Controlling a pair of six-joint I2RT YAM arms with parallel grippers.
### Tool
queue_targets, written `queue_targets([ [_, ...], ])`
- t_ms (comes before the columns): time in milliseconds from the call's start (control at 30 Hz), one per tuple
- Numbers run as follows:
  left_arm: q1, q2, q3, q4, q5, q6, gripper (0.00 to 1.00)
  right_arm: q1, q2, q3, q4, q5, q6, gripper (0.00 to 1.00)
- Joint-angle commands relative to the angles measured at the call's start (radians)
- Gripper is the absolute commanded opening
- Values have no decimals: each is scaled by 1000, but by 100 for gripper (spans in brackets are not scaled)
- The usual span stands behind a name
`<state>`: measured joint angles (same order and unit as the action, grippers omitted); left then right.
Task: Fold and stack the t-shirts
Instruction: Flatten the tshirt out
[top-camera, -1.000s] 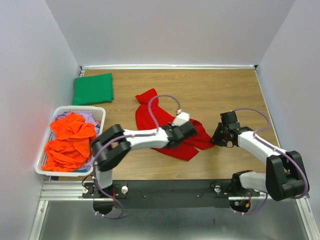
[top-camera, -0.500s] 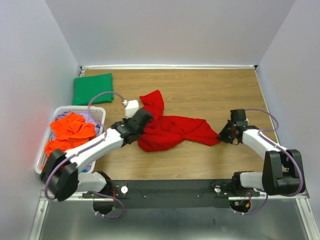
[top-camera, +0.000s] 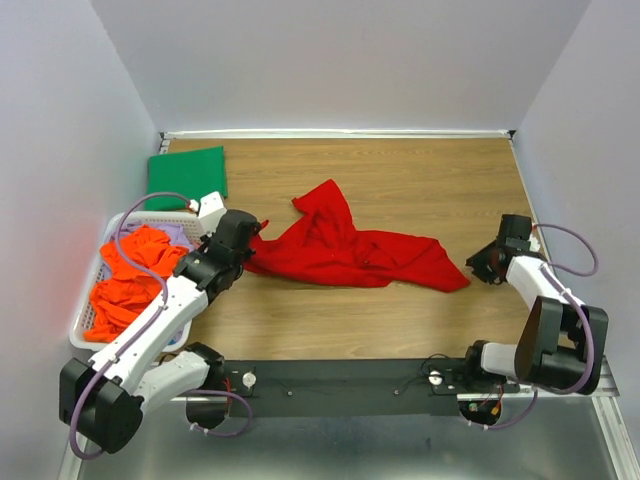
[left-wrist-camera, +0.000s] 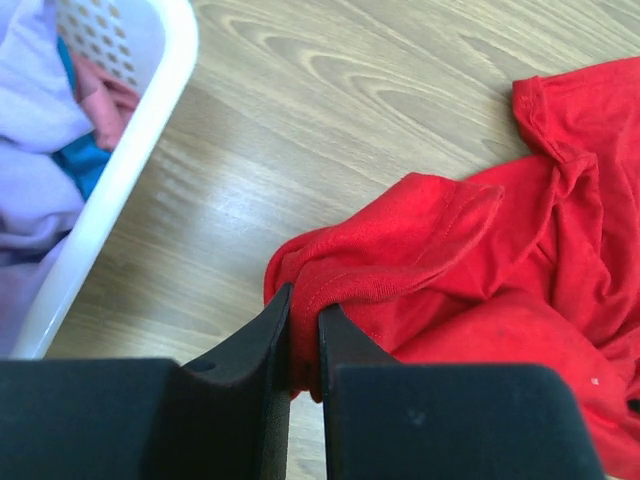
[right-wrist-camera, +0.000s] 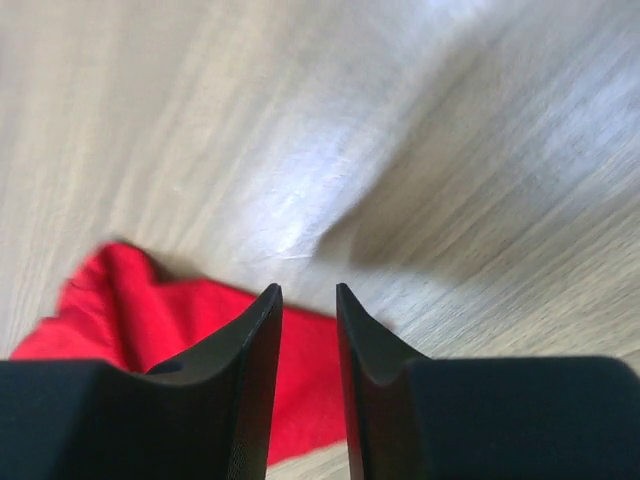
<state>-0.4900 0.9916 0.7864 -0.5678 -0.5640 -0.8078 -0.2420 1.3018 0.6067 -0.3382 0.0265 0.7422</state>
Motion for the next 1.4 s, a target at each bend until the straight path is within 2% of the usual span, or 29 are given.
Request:
queue_targets([
  [0,13,-62,-29,-49,-42,-71,26,58,-74,47,4,12,-99,41],
  [133,11,-131,-32,-73,-40,-108,50,176,-154,70,10,0,-207,47],
  [167,11,-139,-23,-81,-49,-110,65,223,-160,89,24,-51,-263,49],
  [200,11,-151,-18,-84,-56,-103,71,240,-156,102,31,-80,-289,50],
  [300,11,-154,3,-63,-62,-65,86,403,-72,149,31,-109,-340,51],
  [367,10,-131,34,-44,-41,-9,89,505,-20,198,34,-108,-366,51],
  [533,1,-56,56,84,120,145,89,708,190,344,41,-69,-470,51],
  [667,-39,25,31,232,289,193,82,813,301,447,41,-91,-517,51],
  [800,-113,162,34,341,332,209,74,906,415,540,45,-114,-521,54],
  [967,-162,352,53,419,345,219,65,928,528,623,62,-172,-454,54],
  [1300,-163,553,53,493,361,240,63,931,608,634,79,-92,-300,54],
  [1367,-162,588,42,493,368,230,62,929,619,631,77,-82,-293,50],
])
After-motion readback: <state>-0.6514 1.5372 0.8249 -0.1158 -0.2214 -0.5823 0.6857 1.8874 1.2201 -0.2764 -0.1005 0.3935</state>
